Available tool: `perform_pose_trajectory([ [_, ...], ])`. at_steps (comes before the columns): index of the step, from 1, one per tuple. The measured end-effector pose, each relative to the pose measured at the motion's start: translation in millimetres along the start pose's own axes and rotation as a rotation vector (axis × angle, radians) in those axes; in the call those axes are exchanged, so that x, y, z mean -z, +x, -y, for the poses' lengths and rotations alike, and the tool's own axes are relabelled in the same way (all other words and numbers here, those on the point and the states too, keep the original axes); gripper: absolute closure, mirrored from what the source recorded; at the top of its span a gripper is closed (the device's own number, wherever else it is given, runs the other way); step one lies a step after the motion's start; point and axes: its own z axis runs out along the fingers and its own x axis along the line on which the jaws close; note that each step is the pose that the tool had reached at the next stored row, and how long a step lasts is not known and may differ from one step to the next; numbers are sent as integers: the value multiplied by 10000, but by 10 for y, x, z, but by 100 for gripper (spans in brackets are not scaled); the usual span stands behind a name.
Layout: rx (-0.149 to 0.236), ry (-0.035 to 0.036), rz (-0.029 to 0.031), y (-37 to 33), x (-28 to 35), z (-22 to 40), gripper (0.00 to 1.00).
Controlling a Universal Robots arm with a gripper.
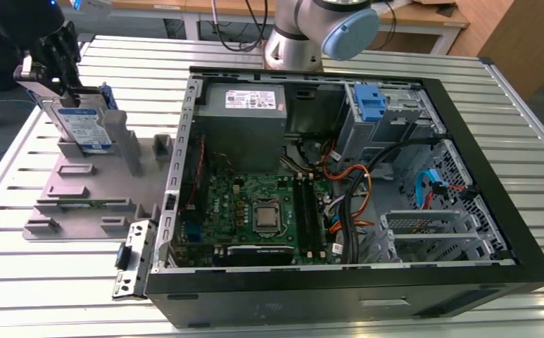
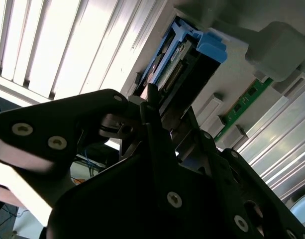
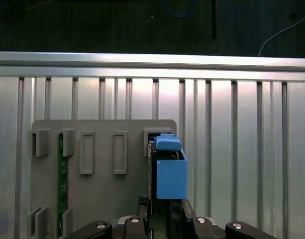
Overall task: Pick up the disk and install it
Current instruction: 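Pick up the disk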
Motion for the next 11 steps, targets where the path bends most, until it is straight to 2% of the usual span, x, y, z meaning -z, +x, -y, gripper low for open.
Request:
perform_pose_trajectory([
  [3, 0, 0, 0, -1, 32, 0, 65],
  [11, 0, 0, 0, -1, 34, 0, 65],
])
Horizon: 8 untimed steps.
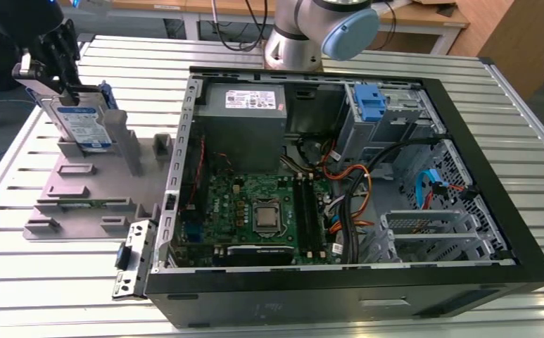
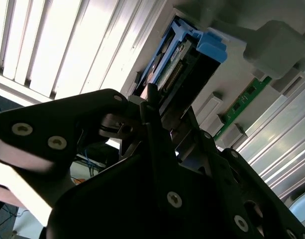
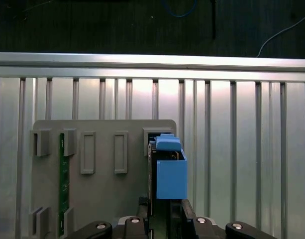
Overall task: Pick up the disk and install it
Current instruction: 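Pick up the disk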
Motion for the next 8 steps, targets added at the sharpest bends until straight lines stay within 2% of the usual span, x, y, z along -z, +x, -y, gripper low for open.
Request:
perform_pose_trajectory([
  [6, 0, 1, 0, 0, 0, 0, 65],
  [8, 0, -4, -2, -1, 24, -1, 65],
])
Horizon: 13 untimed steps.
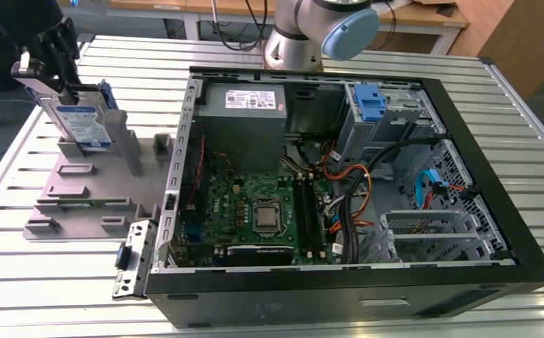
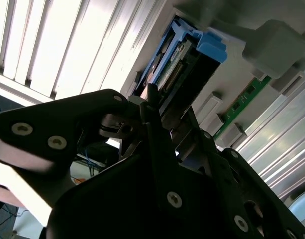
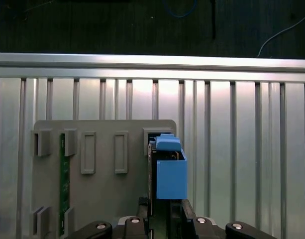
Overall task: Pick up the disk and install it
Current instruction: 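Pick up the disk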
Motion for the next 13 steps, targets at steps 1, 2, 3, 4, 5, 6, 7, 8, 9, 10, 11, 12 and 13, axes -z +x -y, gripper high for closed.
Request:
perform_pose_trajectory([
  [1, 0, 2, 1, -1, 26, 0, 65],
  [2, 0, 5, 3, -2, 58, -1, 65],
  [3, -1, 4, 2, -4, 91, -1, 65],
  [4, -1, 5, 3, -5, 122, -2, 65],
  [5, -1, 4, 2, -6, 146, -2, 65],
  [6, -1, 5, 2, -6, 153, -2, 65],
  [7, -1, 6, 4, -6, 153, -2, 65],
  [8, 0, 8, 4, -6, 153, -2, 65],
  [9, -1, 7, 4, -6, 153, -2, 65],
  [10, -1, 5, 3, -6, 160, -2, 65],
  [11, 0, 5, 3, -7, 165, -2, 65],
  [12, -1, 6, 3, -7, 165, -2, 65],
  [13, -1, 6, 3, -7, 166, -2, 65],
])
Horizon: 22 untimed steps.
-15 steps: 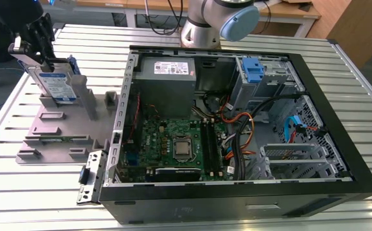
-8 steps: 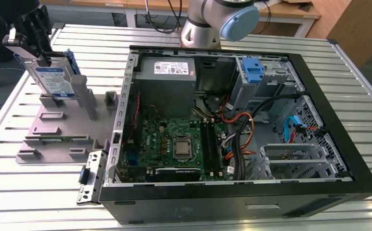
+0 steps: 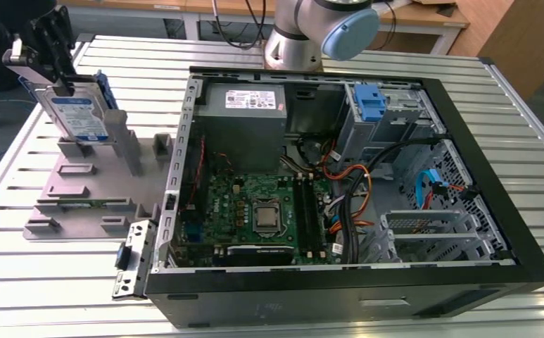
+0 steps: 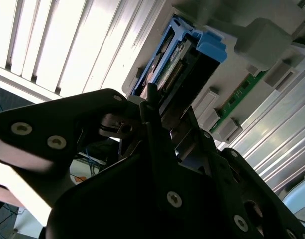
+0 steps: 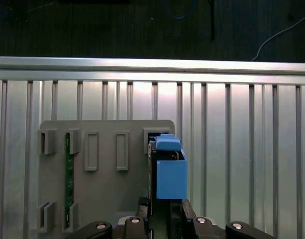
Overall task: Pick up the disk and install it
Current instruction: 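Pick up the disk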
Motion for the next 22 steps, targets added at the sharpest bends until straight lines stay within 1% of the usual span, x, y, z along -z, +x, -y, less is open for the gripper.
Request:
perform_pose_trajectory([
  [5, 0, -2, -1, 0, 6, 0, 65],
  [9, -1, -1, -1, -1, 31, -1, 65],
  [22, 0, 8, 0, -7, 182, -3, 65],
])
